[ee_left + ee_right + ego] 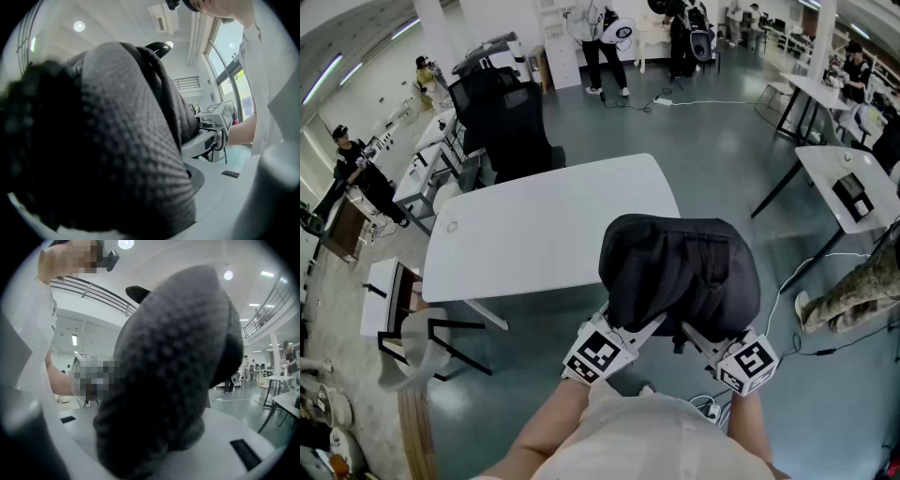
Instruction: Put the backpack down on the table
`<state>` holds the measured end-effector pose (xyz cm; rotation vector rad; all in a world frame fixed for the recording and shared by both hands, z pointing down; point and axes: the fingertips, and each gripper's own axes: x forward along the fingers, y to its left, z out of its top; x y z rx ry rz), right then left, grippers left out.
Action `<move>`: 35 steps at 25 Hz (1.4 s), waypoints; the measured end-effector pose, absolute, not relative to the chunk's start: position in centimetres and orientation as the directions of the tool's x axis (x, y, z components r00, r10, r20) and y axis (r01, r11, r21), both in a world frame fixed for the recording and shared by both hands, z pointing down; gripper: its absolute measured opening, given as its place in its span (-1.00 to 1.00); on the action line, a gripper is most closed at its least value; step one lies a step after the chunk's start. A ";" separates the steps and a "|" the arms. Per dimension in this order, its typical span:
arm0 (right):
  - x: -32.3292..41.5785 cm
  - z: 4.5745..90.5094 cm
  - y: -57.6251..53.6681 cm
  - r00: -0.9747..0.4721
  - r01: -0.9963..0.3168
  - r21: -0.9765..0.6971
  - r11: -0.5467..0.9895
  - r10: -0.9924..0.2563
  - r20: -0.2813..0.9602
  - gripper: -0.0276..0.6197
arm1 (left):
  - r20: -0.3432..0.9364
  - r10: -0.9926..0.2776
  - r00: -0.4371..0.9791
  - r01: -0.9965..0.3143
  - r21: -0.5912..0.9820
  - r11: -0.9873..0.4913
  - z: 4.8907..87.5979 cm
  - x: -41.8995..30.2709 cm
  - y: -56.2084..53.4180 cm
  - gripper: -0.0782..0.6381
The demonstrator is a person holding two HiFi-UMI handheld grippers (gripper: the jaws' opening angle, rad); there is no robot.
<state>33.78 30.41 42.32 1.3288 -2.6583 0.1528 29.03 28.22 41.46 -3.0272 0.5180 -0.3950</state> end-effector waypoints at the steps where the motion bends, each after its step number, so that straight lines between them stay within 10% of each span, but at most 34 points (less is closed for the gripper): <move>1: 33.8 42.4 30.4 -0.590 -0.801 -0.018 0.599 -0.784 0.193 -0.30 | 0.242 -0.333 0.911 -0.321 -0.087 -0.943 41.5 29.0 28.3 -0.40; 35: 32.6 42.5 30.2 -0.607 -0.789 -0.030 0.613 -0.772 0.189 -0.29 | 0.229 -0.347 0.909 -0.338 -0.079 -0.938 41.7 27.7 28.2 -0.40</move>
